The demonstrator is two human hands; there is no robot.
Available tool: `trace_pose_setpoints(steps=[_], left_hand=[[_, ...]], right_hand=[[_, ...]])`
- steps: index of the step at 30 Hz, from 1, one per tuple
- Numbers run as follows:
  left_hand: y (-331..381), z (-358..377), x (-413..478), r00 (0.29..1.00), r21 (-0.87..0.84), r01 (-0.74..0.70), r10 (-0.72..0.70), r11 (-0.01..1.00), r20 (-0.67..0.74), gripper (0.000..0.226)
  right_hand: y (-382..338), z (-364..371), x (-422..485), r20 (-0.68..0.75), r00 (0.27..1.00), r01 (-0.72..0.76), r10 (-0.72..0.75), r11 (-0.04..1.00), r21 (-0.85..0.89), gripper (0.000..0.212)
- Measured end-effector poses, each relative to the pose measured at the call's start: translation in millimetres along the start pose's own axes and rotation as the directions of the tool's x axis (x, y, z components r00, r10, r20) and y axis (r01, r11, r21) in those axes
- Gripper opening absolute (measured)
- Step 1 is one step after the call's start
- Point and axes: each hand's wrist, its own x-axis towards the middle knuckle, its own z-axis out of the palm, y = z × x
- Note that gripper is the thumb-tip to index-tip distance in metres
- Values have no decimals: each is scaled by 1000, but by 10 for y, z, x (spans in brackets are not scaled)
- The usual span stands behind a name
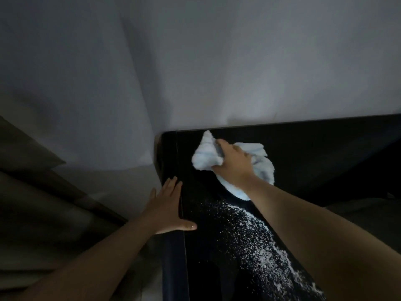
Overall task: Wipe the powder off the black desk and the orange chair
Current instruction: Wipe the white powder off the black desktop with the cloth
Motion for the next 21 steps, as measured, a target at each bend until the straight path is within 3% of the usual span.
trace_pose_setpoints(steps=[3,5,7,9,11,13,17,21], left_hand=[[-79,48,25,994,-152,27,-42,988,-96,125],[-178,51,38,989,-308,27,-69,951,-128,122],[-256,66,22,989,-526,11,-86,850,-118,104],[-297,114,8,985,-708,8,-127,707,-116,84],[-305,135,-13,972,-820,11,-197,572,-125,76],[-303,143,7,951,-864,-23,-256,504,-175,62],[-134,93,-83,914,-834,-17,-330,552,-237,44],[37,183,-273,939,-682,75,-281,728,-196,58]], right_hand=[[-287,254,83,24,993,121,-119,989,-88,62],[-458,348,126,21,996,86,-85,996,-17,57],[-600,398,140,76,995,63,-66,997,42,51],[-660,443,81,128,982,140,-138,990,-6,46],[-602,457,-24,141,961,247,-238,968,-45,44],[-491,448,-134,193,928,335,-317,940,-67,47],[-309,350,-350,317,868,423,-383,904,-64,49],[-145,277,-606,350,851,420,-392,907,-4,40]])
